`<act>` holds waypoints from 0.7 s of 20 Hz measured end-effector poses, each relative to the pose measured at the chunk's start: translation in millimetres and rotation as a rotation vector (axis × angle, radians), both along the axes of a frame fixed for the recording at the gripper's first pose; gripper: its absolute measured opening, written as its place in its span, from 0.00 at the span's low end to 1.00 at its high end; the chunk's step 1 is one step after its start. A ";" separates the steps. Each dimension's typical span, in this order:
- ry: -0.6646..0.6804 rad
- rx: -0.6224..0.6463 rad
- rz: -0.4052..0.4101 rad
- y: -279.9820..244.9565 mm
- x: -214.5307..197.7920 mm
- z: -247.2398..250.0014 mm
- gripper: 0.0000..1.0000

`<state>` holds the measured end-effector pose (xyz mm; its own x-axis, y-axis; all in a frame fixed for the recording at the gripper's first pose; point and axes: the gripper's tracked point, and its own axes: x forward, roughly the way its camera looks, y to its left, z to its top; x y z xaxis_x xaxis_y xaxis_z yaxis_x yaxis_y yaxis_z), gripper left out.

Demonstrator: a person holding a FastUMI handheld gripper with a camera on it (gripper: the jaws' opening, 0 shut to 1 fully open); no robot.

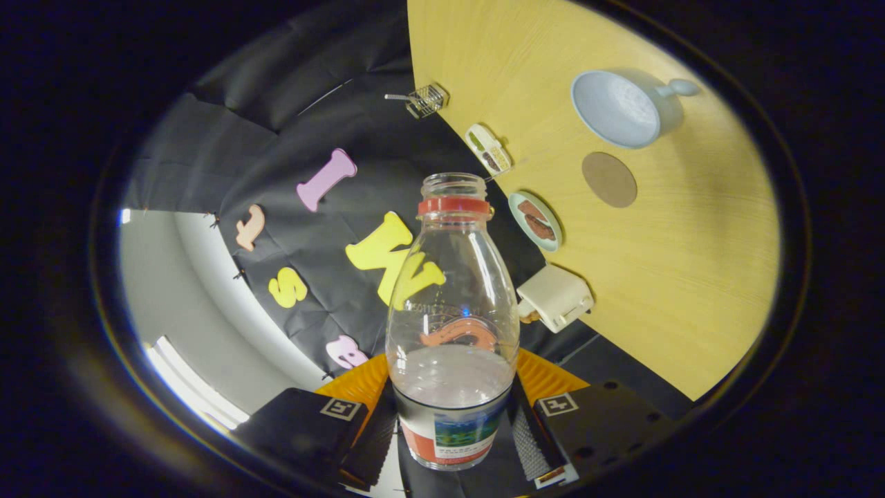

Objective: Take the bottle from table, then pour the juice into the cup, finally place the bottle on the coaster

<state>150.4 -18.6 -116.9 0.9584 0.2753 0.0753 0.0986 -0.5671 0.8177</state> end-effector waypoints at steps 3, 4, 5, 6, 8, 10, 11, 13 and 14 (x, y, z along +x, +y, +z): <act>0.022 0.007 0.005 0.3 0.8 -16.5 0.78; 0.036 0.006 0.008 1.6 1.0 -24.2 0.78; 0.049 0.005 0.012 1.8 1.1 -32.4 0.78; 0.062 0.005 0.013 2.2 2.2 -39.2 0.78; 0.083 -0.001 0.021 4.3 2.6 -49.2 0.78; 0.085 -0.017 0.037 8.0 1.8 -49.5 0.78; 0.082 -0.035 0.044 11.5 1.3 -47.3 0.77; 0.077 -0.082 0.039 9.8 0.7 -41.8 0.78; 0.071 -0.111 0.032 10.1 0.8 -37.2 0.78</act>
